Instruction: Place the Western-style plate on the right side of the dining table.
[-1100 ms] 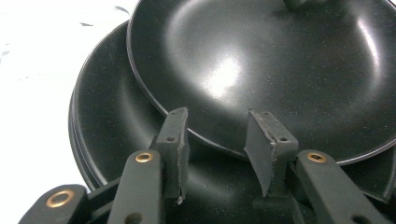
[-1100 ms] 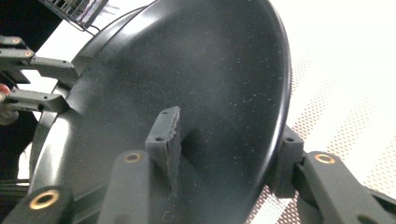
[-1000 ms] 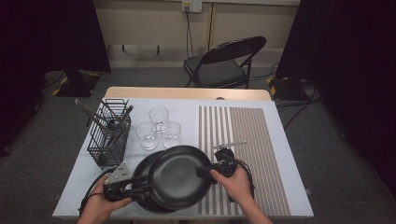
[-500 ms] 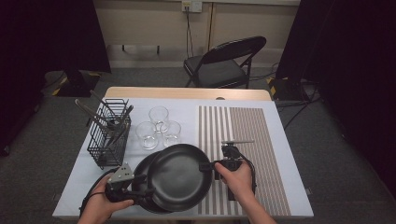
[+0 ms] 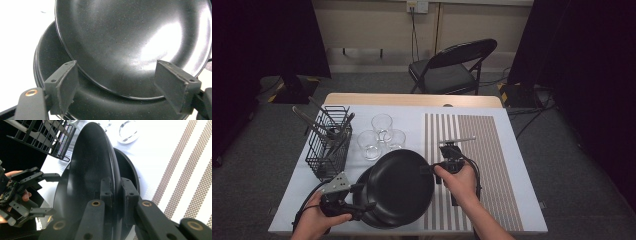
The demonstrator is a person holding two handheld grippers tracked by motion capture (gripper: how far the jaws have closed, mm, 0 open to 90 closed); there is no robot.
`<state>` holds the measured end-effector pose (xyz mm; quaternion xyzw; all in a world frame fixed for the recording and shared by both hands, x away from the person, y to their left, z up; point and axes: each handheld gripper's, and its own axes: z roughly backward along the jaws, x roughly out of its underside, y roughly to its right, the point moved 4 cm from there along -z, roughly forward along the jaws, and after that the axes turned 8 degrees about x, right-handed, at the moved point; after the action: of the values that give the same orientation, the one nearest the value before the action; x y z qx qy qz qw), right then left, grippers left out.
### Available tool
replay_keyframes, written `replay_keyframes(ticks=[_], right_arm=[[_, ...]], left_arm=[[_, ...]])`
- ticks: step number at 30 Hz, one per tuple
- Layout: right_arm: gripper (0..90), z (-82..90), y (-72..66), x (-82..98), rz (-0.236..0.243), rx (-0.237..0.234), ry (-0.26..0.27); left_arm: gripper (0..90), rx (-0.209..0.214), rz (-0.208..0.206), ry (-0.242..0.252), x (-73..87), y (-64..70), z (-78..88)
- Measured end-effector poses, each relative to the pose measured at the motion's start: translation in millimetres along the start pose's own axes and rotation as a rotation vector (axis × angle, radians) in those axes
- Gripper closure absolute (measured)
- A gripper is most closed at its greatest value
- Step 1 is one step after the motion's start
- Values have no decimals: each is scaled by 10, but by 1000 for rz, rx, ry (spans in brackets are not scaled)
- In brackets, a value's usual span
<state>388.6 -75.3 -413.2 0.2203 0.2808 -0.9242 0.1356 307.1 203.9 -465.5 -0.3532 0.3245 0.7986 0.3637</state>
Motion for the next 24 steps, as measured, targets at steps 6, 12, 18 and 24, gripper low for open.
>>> replay_keyframes(ticks=[6, 12, 18, 24], right_arm=[[816, 33, 36, -41, 0, 10, 8], [813, 75, 54, -82, -6, 25, 12], [812, 136, 73, -145, -36, 22, 25], [811, 236, 53, -203, -32, 30, 41]], left_arm=[[164, 9, 5, 12, -9, -20, 13], [164, 12, 0, 16, -32, -27, 12], [163, 20, 1, 7, -53, -43, -25], [163, 36, -10, 10, -94, -43, -56]])
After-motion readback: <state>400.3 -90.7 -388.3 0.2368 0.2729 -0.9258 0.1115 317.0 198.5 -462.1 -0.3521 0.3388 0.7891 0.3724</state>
